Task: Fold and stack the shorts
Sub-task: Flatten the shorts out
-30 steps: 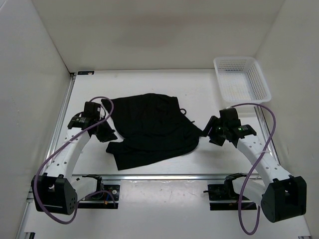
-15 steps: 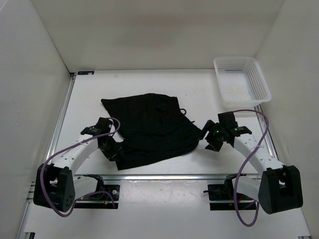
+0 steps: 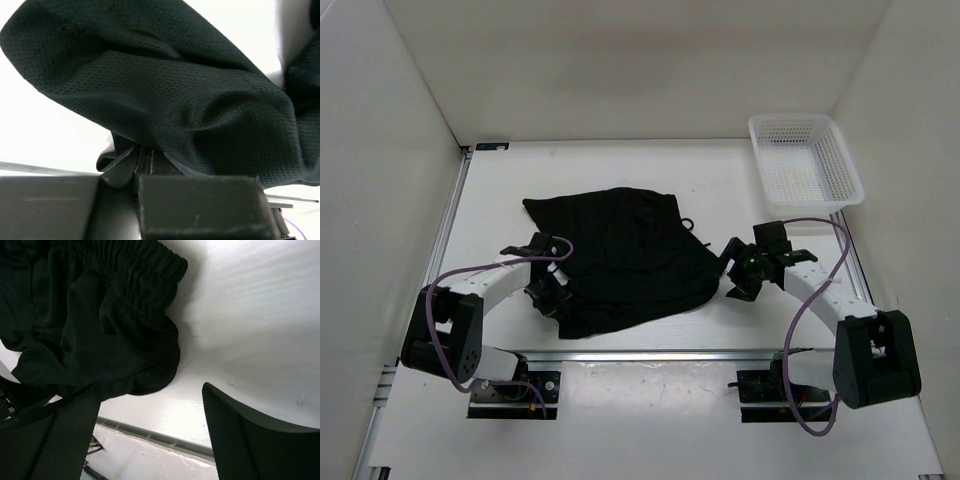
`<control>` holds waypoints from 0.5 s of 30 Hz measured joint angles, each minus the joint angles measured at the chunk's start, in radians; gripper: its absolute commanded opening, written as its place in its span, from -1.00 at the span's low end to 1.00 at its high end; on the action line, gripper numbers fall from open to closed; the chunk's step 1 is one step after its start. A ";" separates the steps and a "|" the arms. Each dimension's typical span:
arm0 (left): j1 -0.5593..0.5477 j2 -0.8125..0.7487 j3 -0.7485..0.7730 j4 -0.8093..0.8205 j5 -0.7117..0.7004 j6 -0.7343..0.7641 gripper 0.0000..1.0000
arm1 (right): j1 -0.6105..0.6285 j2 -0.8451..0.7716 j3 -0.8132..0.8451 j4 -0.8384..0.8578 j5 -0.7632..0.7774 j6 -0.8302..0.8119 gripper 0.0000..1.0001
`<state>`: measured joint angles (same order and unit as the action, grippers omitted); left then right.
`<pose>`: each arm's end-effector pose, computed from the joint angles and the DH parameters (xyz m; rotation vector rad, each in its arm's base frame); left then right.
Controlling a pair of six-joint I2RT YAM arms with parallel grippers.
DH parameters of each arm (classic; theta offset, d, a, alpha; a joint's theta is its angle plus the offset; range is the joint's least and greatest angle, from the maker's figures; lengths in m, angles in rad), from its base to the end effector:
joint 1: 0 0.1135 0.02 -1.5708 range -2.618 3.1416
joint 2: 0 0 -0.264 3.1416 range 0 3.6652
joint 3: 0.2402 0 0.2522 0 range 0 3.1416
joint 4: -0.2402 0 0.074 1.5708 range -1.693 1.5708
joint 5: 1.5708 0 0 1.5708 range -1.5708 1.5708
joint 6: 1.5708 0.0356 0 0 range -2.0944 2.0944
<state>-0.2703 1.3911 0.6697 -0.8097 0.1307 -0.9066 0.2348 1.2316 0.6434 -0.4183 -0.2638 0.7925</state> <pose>0.1922 -0.0581 0.1473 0.9644 -2.9414 0.2026 0.2188 0.0619 0.1849 0.6417 2.6174 0.6947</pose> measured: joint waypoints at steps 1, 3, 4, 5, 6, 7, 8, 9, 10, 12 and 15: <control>-0.002 0.000 0.002 0.002 0.000 0.001 -0.79 | 0.000 0.022 0.000 0.016 -0.006 0.005 0.49; -0.007 -0.003 0.005 0.003 0.000 0.003 -0.79 | 0.003 0.071 0.003 0.043 -0.014 0.011 0.25; -0.008 -0.008 0.007 0.003 -0.003 0.004 -0.79 | 0.008 0.093 0.005 0.051 -0.014 0.014 0.14; -0.010 -0.014 0.011 0.000 -0.005 0.004 -0.79 | 0.014 0.119 0.011 0.055 -0.013 0.017 -0.04; -0.012 -0.024 0.018 -0.005 -0.008 0.004 -0.79 | 0.021 0.139 0.020 0.058 -0.008 0.018 -0.17; -0.014 -0.035 0.026 -0.010 -0.013 0.005 -0.79 | 0.029 0.156 0.030 0.060 -0.004 0.016 -0.32; -0.016 -0.047 0.039 -0.020 -0.019 0.007 -0.79 | 0.037 0.172 0.043 0.061 0.000 0.017 -0.57; -0.016 -0.061 0.054 -0.031 -0.023 0.008 -0.79 | 0.045 0.187 0.058 0.063 0.003 0.015 -0.72; -0.018 -0.074 0.069 -0.040 -0.030 0.008 -0.79 | 0.050 0.201 0.074 0.063 0.005 0.013 -0.86; -0.020 -0.102 0.107 -0.066 -0.048 0.010 -0.79 | 0.061 0.231 0.111 0.063 0.014 0.010 -1.00; -0.020 -0.133 0.174 -0.112 -0.076 0.021 -0.79 | 0.068 0.251 0.163 0.061 0.030 0.009 -1.00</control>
<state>-0.2901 1.2583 0.8440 -0.9215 0.0551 -0.8856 0.3027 1.4830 0.8059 -0.3573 -0.2340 0.8017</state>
